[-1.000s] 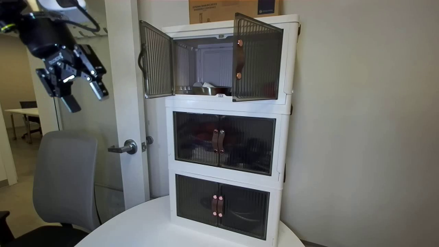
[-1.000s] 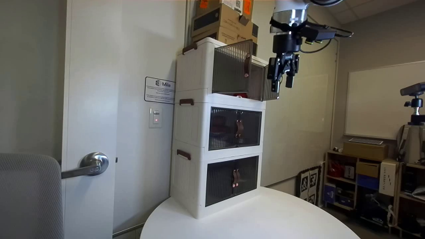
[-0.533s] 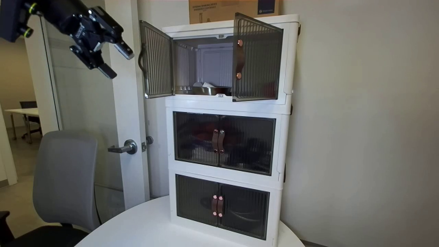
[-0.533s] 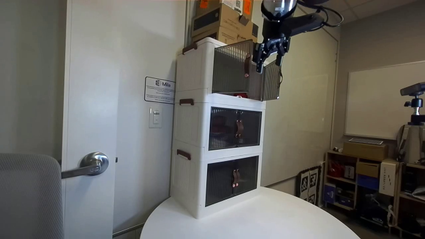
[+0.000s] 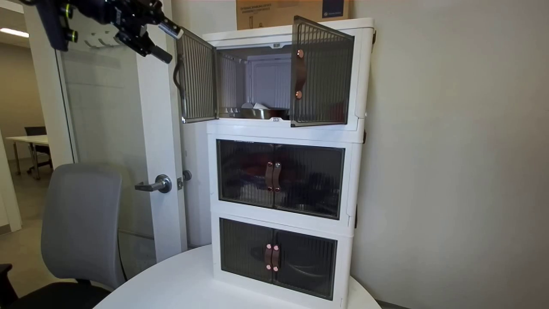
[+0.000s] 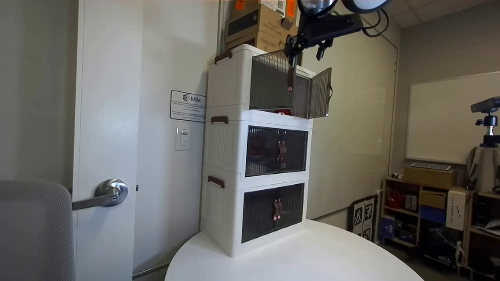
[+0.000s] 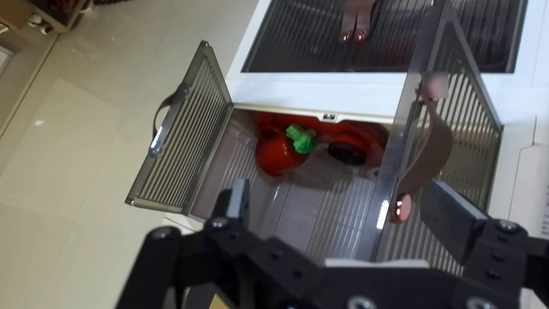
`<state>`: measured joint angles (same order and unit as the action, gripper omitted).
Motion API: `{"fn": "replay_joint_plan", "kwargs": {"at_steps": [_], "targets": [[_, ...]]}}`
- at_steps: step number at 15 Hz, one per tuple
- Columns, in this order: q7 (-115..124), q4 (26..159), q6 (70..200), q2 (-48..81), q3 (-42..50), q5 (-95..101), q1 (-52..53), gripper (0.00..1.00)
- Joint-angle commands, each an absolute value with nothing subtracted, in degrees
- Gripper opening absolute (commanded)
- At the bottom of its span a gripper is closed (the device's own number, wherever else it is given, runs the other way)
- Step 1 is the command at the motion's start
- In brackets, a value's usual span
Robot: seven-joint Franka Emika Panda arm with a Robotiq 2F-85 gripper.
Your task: Close the top left and right cabinet doors
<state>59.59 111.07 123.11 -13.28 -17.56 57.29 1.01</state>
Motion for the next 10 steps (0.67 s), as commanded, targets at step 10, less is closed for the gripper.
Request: {"fn": "replay_joint_plan", "kwargs": {"at_steps": [10], "targets": [[80.7,105.5,121.4,-5.7,-12.9,83.5,4.4,1.0]]}}
